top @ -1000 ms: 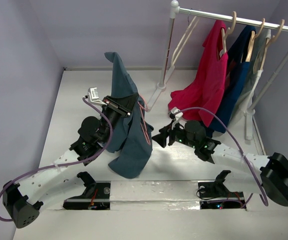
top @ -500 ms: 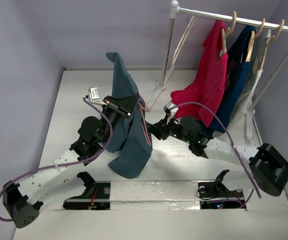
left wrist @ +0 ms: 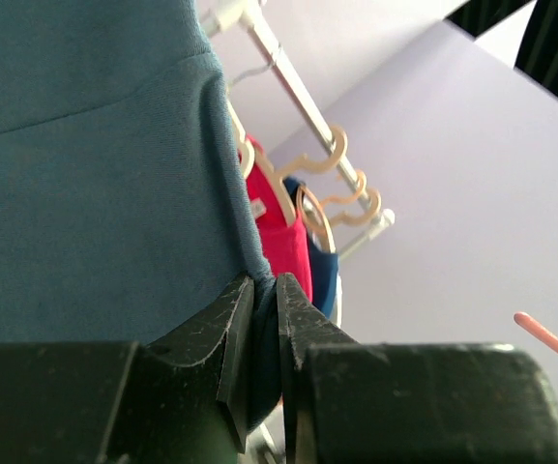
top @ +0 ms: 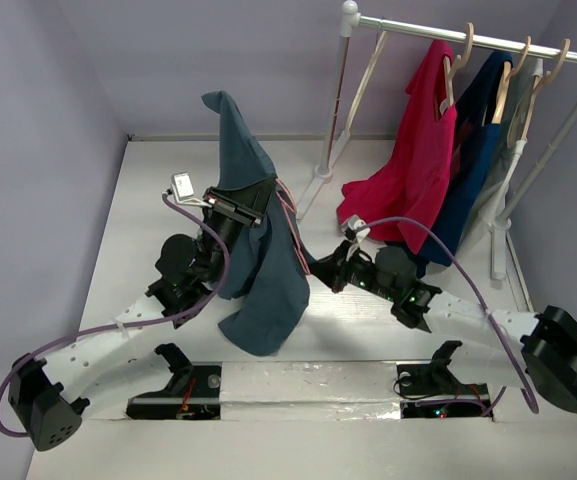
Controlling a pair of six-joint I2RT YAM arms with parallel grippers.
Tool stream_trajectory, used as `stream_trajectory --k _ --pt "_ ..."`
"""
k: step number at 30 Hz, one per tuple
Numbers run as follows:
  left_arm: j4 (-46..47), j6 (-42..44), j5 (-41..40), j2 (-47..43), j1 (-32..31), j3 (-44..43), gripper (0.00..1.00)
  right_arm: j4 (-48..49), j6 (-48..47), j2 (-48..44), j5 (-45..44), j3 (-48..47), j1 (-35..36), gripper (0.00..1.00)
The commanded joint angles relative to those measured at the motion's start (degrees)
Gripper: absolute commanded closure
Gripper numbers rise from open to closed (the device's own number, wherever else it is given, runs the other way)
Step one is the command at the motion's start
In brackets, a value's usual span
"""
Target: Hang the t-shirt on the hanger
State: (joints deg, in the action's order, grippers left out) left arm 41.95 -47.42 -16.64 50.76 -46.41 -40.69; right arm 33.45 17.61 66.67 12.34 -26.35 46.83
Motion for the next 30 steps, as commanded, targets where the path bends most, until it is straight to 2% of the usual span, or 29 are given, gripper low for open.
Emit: stream_trajectory --k 1,10,13,17,20,24,25,27,30 --pt "14.3 3.3 -2.7 0.9 0.0 -3.7 1.00 -1.1 1.6 -5.3 -2.4 2.7 2.0 1.00" --pt "23.8 7.5 -6.8 9.3 0.0 -4.8 1.00 -7.3 4.8 -9.5 -6.1 4.1 8.4 1.00" --pt "24.4 10.7 -7.4 9.9 0.0 -4.0 1.00 -12.1 5.6 -12.7 -8.1 3.5 10.2 1.00" --pt "24.8 13.2 -7.3 8.9 0.0 -1.5 1.00 -24.9 5.5 -18.3 -9.4 0.1 10.7 1.00" --pt "24.0 13.9 -8.0 7.6 0.0 -0.8 1.00 -30.7 5.2 -20.6 -10.1 -3.1 10.7 1.00" --pt "22.9 10.4 -3.8 7.9 0.0 0.1 1.00 -32.8 4.7 -19.5 -11.2 -8.4 11.3 1.00" --pt "21.6 7.4 -3.1 7.9 0.0 0.5 1.00 -33.1 4.5 -18.6 -11.2 -11.7 11.3 1.00" --pt "21.3 4.1 -1.9 7.9 0.0 2.8 1.00 -33.5 3.8 -15.1 -10.4 -15.2 11.8 1.00" --pt "20.8 -0.6 -1.4 6.9 0.0 5.6 1.00 -39.4 2.9 -10.1 -12.0 -22.1 15.2 1.00"
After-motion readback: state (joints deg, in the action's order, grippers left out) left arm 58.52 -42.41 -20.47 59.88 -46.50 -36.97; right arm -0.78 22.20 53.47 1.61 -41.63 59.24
